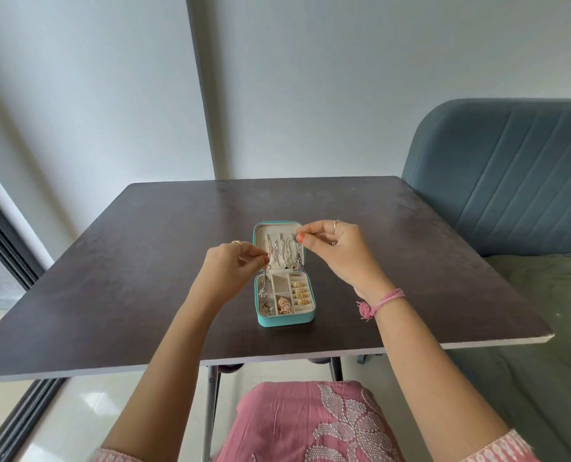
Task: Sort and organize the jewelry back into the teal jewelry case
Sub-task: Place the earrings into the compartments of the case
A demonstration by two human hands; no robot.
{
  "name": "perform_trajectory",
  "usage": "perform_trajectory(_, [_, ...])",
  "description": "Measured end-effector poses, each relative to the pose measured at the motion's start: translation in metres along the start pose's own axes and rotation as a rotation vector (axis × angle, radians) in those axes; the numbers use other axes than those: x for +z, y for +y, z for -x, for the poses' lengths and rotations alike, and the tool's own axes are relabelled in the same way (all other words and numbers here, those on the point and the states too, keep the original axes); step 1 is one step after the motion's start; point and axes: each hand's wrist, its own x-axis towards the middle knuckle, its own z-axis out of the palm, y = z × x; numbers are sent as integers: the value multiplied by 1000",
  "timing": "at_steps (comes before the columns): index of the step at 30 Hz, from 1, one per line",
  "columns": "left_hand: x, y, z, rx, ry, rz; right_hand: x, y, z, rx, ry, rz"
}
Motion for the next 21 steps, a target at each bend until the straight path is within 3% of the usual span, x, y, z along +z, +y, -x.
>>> perform_trajectory(12, [13,-8,-6,-24,-30,-39,5,-8,1,-17,-19,-23])
perform_trajectory(21, [22,-21,-6,-120,-141,-62,16,-6,0,-47,-41,18])
